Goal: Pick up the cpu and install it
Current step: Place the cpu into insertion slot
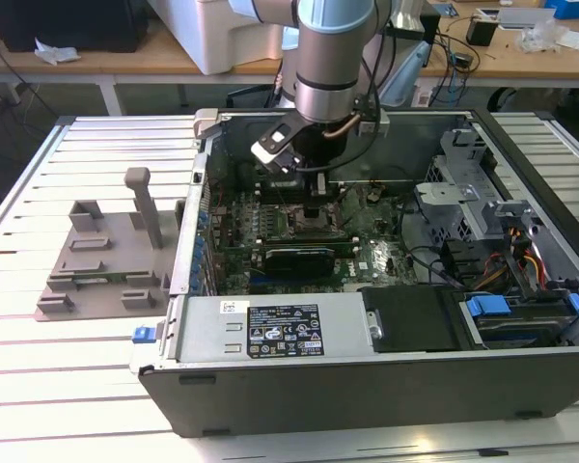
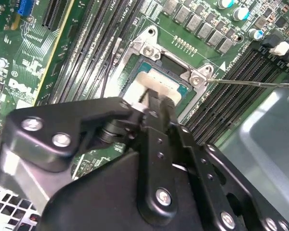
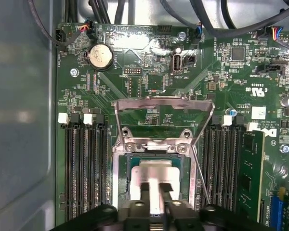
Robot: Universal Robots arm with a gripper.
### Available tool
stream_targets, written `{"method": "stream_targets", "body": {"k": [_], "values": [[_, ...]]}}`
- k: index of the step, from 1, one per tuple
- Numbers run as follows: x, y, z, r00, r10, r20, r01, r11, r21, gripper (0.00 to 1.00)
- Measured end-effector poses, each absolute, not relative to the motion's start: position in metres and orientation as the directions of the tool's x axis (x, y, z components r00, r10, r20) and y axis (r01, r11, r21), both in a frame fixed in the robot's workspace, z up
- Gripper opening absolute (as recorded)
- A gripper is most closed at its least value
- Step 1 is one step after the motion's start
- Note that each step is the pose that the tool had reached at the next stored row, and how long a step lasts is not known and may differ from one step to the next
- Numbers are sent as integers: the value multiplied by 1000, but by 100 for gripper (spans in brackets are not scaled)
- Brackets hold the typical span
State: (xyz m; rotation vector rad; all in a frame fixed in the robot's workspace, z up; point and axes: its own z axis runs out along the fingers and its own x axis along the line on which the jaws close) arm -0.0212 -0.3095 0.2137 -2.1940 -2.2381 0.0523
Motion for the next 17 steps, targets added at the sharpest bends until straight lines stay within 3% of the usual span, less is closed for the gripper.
{"method": "stream_targets", "body": {"k": [2,5,17], "values": [[-22,-309,212,-21,1000,-5,999,21,-28,11],[-23,-310,211,-25,1000,11,999,25,-28,11],[-19,-313,203,-54,999,7,998,54,-32,11]]}}
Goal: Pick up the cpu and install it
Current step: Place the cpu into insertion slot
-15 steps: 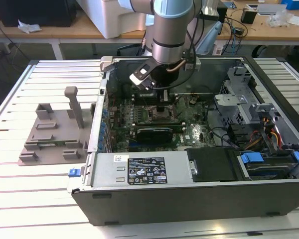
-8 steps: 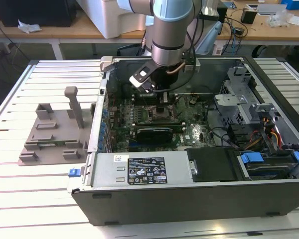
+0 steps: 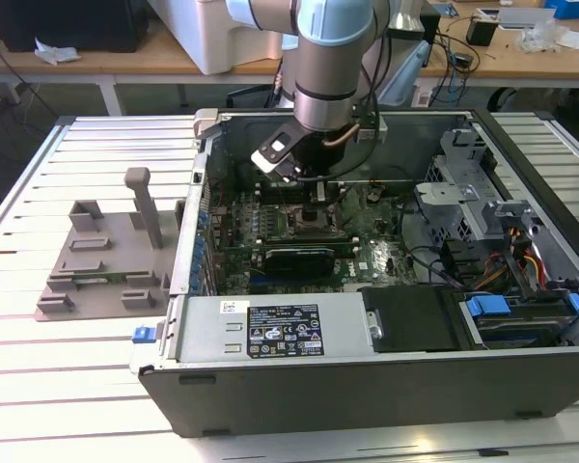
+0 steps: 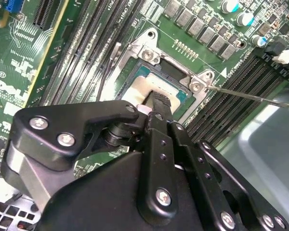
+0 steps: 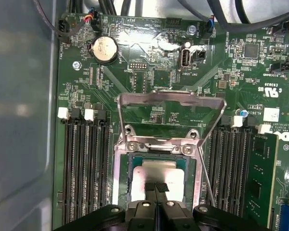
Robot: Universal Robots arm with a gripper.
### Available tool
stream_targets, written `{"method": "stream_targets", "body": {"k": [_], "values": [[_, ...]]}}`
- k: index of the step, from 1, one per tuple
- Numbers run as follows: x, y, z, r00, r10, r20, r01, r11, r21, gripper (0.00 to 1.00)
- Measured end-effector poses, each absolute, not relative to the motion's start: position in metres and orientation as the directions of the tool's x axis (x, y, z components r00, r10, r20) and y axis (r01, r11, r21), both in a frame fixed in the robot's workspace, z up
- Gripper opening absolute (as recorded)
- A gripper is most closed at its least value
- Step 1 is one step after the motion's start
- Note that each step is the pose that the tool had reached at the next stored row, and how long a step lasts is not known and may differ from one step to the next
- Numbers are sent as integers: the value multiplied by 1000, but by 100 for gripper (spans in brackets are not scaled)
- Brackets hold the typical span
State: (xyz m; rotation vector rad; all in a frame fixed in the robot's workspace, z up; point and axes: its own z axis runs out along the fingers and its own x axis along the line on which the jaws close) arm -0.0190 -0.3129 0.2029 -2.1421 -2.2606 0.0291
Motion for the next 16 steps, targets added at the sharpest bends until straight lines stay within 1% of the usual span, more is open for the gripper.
{"method": "stream_targets", "body": {"k": [6,10,12,16], "values": [[-10,-313,207,-54,999,9,998,54,-32,11],[-10,-313,223,-54,999,8,998,54,-33,11],[-10,-313,237,-54,999,8,998,54,-33,11],[-10,-313,255,-54,999,7,998,54,-33,11]]}}
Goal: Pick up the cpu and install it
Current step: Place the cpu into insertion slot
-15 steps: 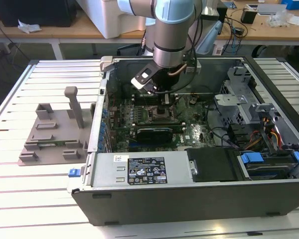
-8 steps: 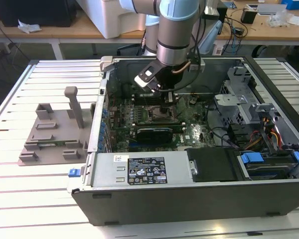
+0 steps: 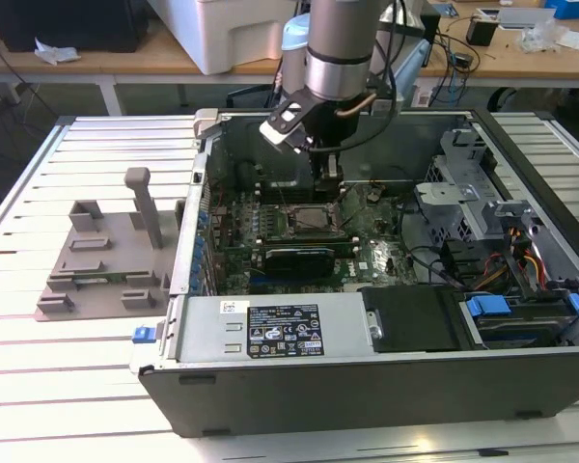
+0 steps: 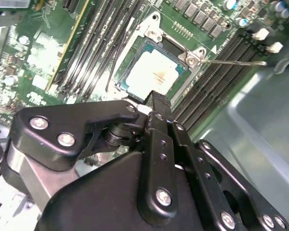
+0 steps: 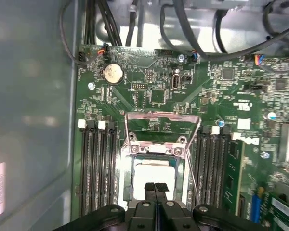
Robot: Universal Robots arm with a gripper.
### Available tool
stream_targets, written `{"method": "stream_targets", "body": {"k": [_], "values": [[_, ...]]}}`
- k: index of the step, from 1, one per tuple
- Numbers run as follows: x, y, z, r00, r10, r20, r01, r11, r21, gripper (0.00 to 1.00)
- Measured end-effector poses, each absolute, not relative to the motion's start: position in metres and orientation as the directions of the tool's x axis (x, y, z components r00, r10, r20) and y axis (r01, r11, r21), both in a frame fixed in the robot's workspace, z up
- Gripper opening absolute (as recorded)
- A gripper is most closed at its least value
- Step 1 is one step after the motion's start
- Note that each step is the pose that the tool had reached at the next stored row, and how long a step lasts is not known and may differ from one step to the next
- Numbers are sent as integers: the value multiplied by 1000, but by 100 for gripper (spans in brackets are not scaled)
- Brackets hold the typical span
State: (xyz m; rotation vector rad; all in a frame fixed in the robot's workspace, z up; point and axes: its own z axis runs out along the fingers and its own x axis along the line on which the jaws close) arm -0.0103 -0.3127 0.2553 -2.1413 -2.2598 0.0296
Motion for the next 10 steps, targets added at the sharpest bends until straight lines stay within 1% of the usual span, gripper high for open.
{"method": "stream_targets", "body": {"k": [4,10], "values": [[-10,-313,271,-54,999,7,998,54,-33,11],[-10,-313,306,-54,999,7,998,54,-33,11]]}}
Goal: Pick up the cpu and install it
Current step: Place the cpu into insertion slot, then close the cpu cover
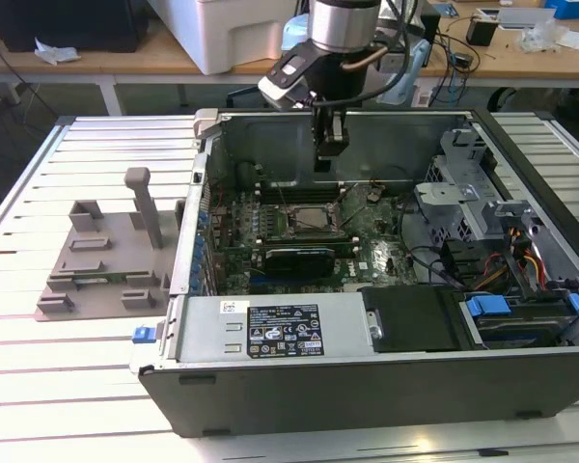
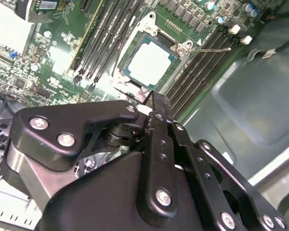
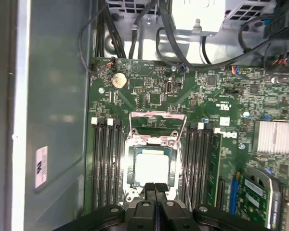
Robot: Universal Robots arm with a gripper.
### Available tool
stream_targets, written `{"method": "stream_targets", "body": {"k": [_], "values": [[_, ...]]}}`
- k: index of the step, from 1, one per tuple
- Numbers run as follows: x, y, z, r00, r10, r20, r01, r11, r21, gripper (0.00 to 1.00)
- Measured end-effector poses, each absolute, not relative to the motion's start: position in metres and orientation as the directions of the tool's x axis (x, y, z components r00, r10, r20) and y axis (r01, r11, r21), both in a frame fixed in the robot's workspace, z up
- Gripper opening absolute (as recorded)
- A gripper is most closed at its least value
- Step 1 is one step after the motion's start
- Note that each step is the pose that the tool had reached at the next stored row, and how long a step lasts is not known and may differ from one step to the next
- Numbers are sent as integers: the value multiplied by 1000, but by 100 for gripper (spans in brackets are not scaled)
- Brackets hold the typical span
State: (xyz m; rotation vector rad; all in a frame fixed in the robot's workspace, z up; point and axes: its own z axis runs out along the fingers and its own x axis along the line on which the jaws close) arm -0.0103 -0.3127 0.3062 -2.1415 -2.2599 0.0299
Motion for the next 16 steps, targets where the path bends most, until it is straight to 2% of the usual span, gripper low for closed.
{"method": "stream_targets", "body": {"k": [3,16], "values": [[-10,-313,318,-54,999,7,998,54,-33,11],[6,-313,318,-54,999,7,998,54,-36,11]]}}
